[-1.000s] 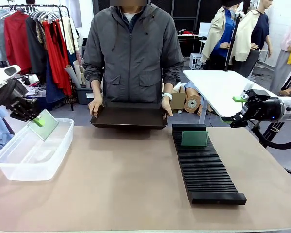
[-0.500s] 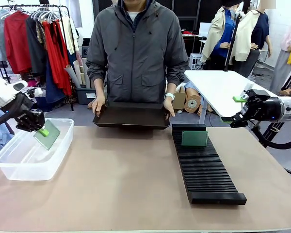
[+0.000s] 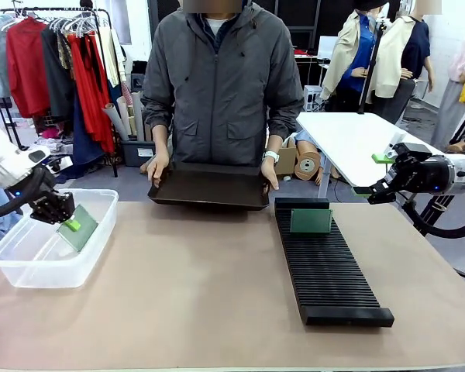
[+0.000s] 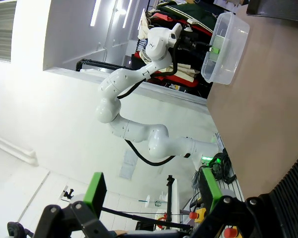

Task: Sort PCBs into racks and boxes based on the side picked up.
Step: If the short side of the Blank PCB is picked up, insert it into the PCB Rack ; if the long side is picked up, place it in the Organizing box.

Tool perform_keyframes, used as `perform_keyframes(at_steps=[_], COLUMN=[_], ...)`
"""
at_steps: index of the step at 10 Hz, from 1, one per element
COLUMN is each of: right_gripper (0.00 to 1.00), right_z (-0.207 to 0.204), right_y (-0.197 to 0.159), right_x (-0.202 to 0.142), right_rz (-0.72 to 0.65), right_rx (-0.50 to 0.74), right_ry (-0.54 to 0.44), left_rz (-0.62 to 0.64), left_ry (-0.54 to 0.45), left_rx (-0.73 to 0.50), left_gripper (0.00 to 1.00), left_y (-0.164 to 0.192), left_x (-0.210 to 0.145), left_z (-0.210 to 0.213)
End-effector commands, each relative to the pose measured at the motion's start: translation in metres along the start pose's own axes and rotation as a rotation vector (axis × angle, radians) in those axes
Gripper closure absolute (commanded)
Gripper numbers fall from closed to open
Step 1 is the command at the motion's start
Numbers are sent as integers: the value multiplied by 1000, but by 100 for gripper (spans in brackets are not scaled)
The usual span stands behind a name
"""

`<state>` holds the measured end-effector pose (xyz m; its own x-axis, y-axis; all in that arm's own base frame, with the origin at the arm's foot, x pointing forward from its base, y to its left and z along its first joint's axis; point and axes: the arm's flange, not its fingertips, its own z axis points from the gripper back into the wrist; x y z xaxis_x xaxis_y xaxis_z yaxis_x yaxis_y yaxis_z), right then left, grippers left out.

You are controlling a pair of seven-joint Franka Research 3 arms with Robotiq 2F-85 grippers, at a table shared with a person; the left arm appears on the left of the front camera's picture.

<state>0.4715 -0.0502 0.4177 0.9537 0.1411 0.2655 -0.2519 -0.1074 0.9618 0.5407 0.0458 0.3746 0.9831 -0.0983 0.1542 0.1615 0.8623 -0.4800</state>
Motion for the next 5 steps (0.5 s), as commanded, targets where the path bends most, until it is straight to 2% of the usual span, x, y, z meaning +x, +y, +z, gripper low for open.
perform_keyframes(at_steps=[1, 3, 4, 5], right_gripper=[0, 0, 0, 0], right_z=[-1, -1, -1, -1], right_y=[2, 2, 2, 2], right_x=[0, 0, 0, 0], right_rz=[15, 15, 15, 15], right_rx=[-1, -1, -1, -1], right_ry=[0, 0, 0, 0], left_rz=[-11, -13, -11, -12], left_ry=[-25, -34, -38, -45], left_rx=[-11, -21, -18, -16], left_gripper=[100, 100, 92, 76], left_y=[9, 14, 17, 18], left_x=[6, 7, 9, 11], left_z=[-5, -8, -10, -11])
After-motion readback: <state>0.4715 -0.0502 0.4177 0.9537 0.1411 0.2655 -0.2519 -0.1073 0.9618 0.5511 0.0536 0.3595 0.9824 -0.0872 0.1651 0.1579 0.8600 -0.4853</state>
